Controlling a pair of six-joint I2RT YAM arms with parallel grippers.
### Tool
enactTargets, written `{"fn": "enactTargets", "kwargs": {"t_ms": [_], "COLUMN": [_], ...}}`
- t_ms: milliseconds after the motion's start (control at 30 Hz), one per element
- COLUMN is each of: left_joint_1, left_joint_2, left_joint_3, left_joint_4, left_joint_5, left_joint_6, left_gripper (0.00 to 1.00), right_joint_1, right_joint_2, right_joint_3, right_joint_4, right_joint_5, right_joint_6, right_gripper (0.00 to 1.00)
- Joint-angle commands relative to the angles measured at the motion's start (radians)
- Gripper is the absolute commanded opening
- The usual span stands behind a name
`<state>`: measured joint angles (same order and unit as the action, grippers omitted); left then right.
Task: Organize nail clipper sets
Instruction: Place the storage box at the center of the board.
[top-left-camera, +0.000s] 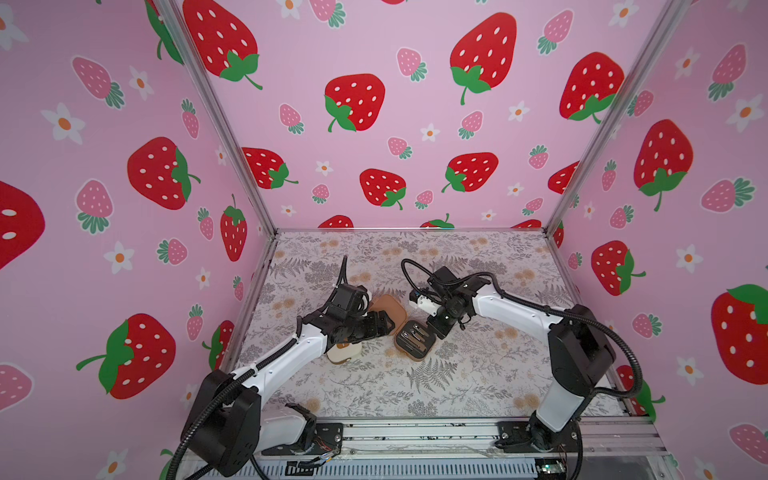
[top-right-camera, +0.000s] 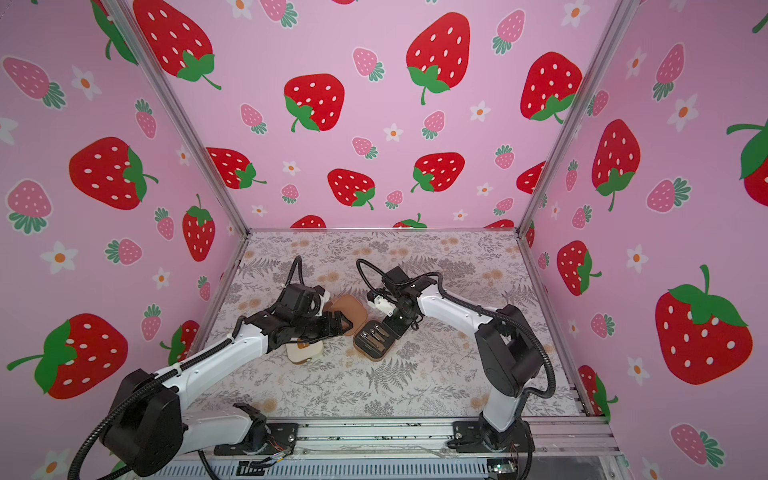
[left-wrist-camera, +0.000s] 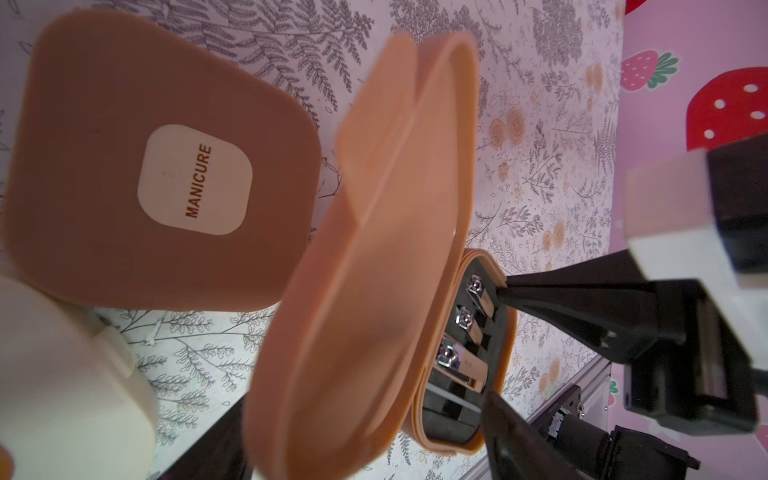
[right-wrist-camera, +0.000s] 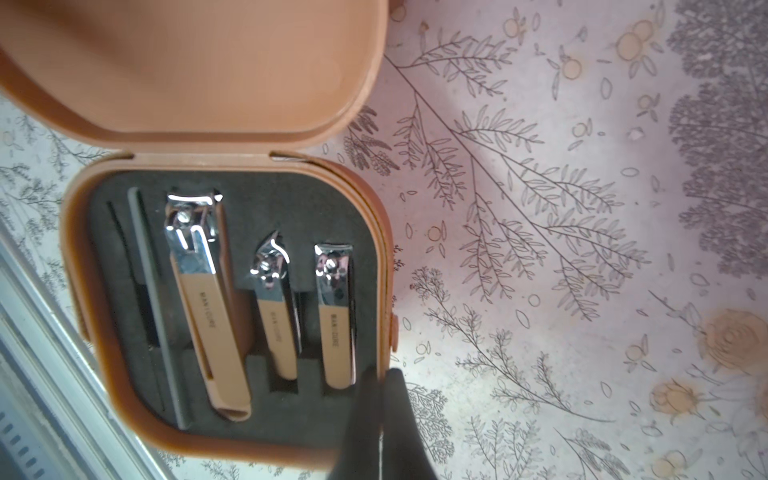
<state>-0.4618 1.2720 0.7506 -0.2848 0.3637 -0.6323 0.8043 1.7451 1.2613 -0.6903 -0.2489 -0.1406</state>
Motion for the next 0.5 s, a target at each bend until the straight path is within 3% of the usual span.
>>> {"fn": "enactTargets", "kwargs": {"t_ms": [0,233,467], "left_joint_1": [0.003,0.003,0.003], "left_joint_2": [0.020,0.031,0.030], "left_joint_3": [-0.019,-0.022,-0.029], "left_joint_4": [0.114,0.172,0.188], "left_joint_5": [0.021,0.038,0.076], "left_joint_6": [-0.014,-0.014,-0.007], "left_gripper": [0.84,0.83,0.83], "right_joint_1": [0.017,0.050,0.055], "right_joint_2": [0.003,0.070,0.153], "right_joint_3": [0.019,0.071,0.121], "right_joint_4": [-0.020,-0.081,-0.078], "right_joint_5": [-0.062,0.111,0.193], "right_joint_6": [-0.076,-0.127,-0.151], "right_gripper": [0.00,0.00,0.00]}}
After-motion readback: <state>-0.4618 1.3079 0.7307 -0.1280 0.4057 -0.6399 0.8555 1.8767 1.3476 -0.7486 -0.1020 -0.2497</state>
